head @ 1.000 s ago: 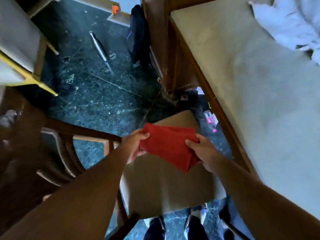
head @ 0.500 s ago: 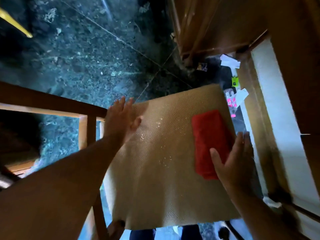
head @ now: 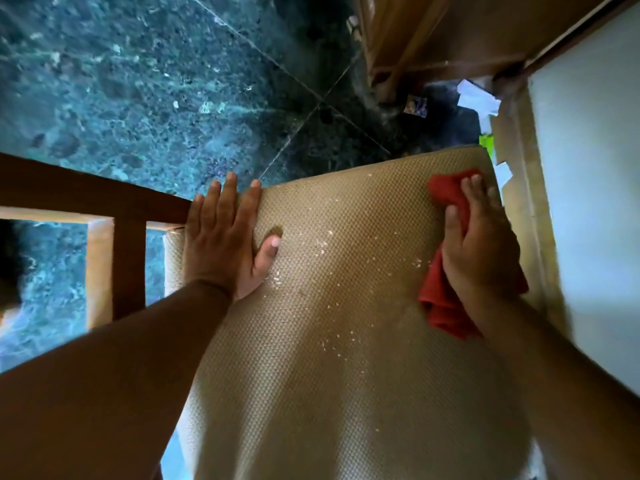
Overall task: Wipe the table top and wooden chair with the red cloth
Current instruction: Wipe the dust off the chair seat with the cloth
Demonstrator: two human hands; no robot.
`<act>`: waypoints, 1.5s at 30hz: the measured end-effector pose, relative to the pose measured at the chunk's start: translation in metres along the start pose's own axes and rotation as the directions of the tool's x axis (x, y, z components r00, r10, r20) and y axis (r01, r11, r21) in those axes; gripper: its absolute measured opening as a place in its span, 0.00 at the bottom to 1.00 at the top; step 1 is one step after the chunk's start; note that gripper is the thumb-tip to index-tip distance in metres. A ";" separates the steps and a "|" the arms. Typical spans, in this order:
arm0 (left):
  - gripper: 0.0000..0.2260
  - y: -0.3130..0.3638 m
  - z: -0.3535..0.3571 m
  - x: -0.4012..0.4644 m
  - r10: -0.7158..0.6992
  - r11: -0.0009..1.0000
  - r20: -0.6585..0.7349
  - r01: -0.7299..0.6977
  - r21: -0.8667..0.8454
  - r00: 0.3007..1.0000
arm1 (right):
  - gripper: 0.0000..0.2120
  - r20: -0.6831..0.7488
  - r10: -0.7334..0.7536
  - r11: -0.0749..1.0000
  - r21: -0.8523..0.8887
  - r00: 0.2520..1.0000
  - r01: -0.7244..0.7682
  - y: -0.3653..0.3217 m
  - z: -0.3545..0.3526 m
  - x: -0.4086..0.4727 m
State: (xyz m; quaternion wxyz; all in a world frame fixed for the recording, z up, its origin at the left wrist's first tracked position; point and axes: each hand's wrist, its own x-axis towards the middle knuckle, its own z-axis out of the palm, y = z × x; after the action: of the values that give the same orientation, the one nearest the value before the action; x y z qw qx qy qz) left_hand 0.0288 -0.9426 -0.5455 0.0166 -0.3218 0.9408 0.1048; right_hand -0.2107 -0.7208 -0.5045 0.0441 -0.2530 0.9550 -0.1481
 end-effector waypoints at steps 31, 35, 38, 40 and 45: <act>0.34 0.000 0.002 0.002 0.007 0.999 0.005 -0.007 0.032 1.000 | 0.18 0.382 -0.369 0.912 0.323 0.847 0.252 -0.022 -0.024 -0.193; 0.34 0.000 -0.001 0.003 0.009 0.999 0.023 -0.010 0.049 1.000 | 0.18 0.408 -0.108 0.885 0.454 0.906 -0.099 -0.011 -0.051 -0.162; 0.34 0.000 -0.005 0.003 0.005 0.999 0.051 -0.007 0.052 0.999 | 0.13 0.237 0.088 0.889 0.420 0.968 -0.184 0.013 -0.082 -0.113; 0.34 0.001 -0.009 0.003 0.003 0.998 0.063 -0.006 0.058 0.998 | 0.21 0.010 0.114 0.952 0.285 0.993 -0.113 0.032 -0.100 -0.067; 0.34 -0.001 -0.008 0.005 0.017 0.996 0.057 -0.021 0.083 0.998 | 0.23 0.135 0.020 0.993 0.113 0.991 -0.035 0.032 -0.045 0.011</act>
State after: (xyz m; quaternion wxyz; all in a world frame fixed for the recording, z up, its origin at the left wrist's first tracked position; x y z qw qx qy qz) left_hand 0.0263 -0.9483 -0.5384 0.0553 -0.3088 0.9466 0.0746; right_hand -0.2421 -0.6879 -0.4710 0.1247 -0.2461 0.9432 -0.1852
